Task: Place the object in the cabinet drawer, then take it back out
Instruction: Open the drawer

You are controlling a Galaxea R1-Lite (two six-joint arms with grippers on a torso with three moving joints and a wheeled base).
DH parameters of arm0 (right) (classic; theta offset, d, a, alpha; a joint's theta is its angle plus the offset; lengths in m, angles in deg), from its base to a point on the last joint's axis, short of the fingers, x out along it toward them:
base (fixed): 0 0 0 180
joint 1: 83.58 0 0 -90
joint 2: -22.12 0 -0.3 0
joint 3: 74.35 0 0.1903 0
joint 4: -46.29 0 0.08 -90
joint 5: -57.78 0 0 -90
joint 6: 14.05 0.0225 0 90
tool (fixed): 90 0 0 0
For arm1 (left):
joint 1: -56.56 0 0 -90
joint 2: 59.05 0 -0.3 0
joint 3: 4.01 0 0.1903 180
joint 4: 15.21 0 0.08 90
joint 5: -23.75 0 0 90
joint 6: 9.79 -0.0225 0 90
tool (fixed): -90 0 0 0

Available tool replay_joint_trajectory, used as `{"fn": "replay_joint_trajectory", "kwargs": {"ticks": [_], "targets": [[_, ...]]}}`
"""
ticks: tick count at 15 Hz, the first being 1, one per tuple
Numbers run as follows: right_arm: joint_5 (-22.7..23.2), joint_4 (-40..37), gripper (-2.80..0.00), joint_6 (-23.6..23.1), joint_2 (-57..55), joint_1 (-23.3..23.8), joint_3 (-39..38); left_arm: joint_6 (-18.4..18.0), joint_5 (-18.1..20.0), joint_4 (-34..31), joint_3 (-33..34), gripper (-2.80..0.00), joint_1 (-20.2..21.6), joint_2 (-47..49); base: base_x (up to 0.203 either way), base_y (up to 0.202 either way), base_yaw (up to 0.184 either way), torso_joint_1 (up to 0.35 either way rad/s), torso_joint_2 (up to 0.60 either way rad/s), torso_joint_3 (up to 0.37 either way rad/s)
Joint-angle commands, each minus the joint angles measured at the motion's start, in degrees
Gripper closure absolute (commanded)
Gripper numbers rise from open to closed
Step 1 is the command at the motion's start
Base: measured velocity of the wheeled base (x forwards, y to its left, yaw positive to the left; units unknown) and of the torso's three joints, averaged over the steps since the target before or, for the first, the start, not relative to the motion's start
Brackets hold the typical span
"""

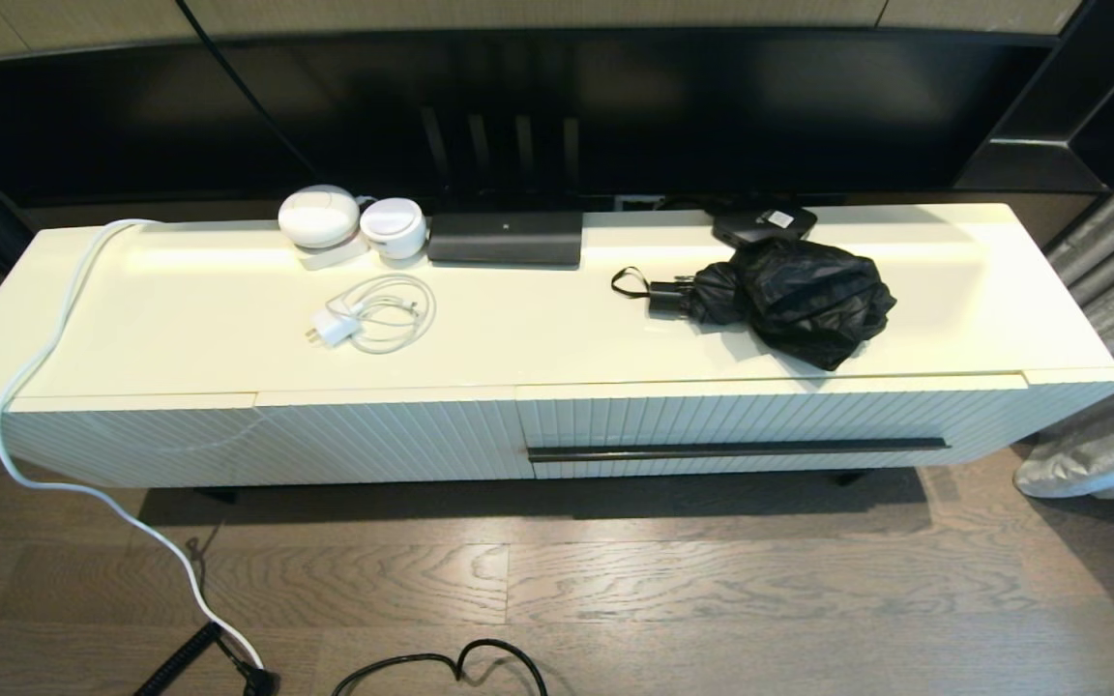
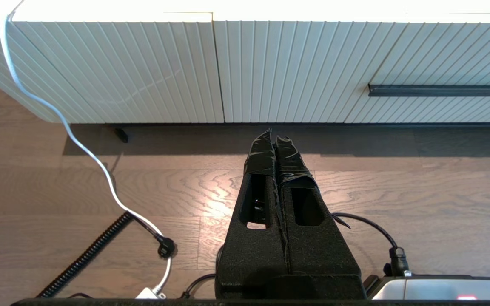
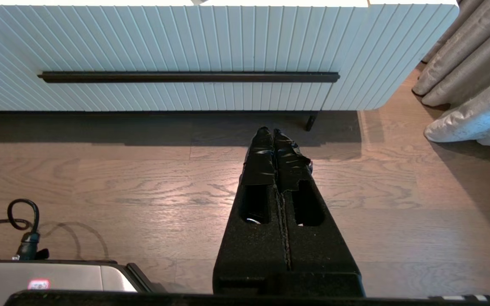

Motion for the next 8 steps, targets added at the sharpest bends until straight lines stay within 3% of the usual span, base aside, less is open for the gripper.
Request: {"fn": "replay_joint_trajectory", "kwargs": {"ticks": [1,3,5,8], "targets": [[-0.1,-0.4,0.00,-0.1,0.0,0.0,-0.9,0.0,0.0,0.0,0.0,0.00,0.1,0.1,0.000,0.000,0.000,0.000,0.00,0.000],[0.1,-3.2,0.00,-0.2,-0.1,0.0,2.6,0.0,0.0,0.0,0.0,0.00,0.1,0.1,0.000,0.000,0.000,0.000,0.00,0.000],[0.6,-9.2,0.00,-0.2,-3.3,0.0,12.1,0.0,0.0,0.0,0.0,0.00,0.0,0.1,0.000,0.000,0.000,0.000,0.00,0.000],[1.7,-13.2,0.00,-1.2,-17.7,-0.7,26.6,0.0,0.0,0.1,0.0,0.00,0.0,0.1,0.000,0.000,0.000,0.000,0.00,0.000]]}}
